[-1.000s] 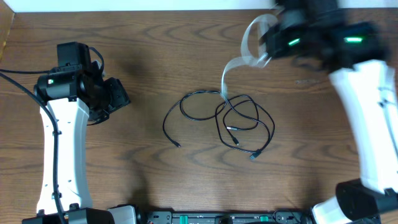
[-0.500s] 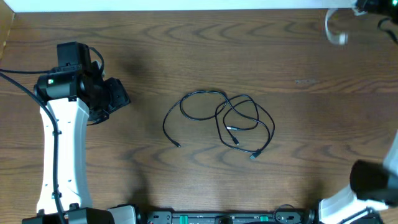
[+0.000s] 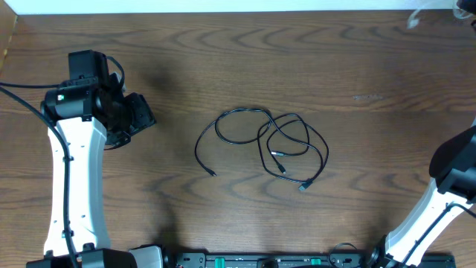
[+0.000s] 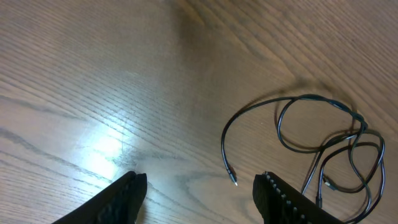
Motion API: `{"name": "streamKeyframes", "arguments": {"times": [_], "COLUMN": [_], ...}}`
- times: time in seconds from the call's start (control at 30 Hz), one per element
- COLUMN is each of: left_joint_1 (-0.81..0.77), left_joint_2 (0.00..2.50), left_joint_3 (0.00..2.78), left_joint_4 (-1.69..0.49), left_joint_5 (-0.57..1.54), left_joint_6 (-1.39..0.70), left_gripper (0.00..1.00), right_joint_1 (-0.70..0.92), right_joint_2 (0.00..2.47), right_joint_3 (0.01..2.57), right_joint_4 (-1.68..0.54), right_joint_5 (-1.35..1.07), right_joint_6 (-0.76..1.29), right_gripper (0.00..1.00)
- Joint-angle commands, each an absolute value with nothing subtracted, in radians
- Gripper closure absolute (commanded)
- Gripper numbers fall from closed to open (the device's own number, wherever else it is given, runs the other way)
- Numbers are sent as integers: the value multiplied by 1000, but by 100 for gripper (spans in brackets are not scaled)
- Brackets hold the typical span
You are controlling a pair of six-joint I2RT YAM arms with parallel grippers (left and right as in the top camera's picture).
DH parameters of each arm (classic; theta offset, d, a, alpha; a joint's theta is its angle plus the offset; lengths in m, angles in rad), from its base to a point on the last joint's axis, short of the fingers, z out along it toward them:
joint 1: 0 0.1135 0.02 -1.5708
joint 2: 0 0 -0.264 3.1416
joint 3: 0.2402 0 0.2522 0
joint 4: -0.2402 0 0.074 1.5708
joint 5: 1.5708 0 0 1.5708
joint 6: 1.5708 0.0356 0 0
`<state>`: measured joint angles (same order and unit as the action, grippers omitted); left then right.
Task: Untangle cables
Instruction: 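Pull the white ribbon cable out to the top right corner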
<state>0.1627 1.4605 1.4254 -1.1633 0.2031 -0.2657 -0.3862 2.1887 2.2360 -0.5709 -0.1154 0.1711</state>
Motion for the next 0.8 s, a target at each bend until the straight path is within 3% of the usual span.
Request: {"name": "streamKeyframes", "arguments": {"times": [0.0,0.23,0.27,0.3,0.33,0.37,0.57,0.77], "left_joint_1": [167,167,167,167,167,167,166,123], "left_joint_2": [1464,1464,1464,1464,1464,1464,1464,1465], "left_joint_3": [1422,1422,1422,1422,1422,1422,1422,1422], "left_joint_4": [-1166,-1166,-1166,-1166,-1166,-1166,-1162,-1120], "left_joint_5": [190,190,190,190,190,190,194,273], "left_joint_6": [-267,-268,-268,-268,-268,-268,-266,-213], "left_gripper": [39,39,39,39,39,39,39,39], "right_joint_1": [-390,-391,-391,-391,-391,-391,-389,-366], "right_joint_2": [2254,2368,2376,2378,2381,2381,2334,2218], "right_joint_3": [2242,2242,2242,2242,2241,2242,2242,2242], "right_joint_4": [-546,-531,-535,-544,-552,-558,-651,-883], "right_joint_5": [-51,-51,-51,-51,-51,-54,-112,-315], "right_joint_6": [155,152,152,152,152,152,152,152], "right_gripper": [99,98,88,63,22,1,1,1]}}
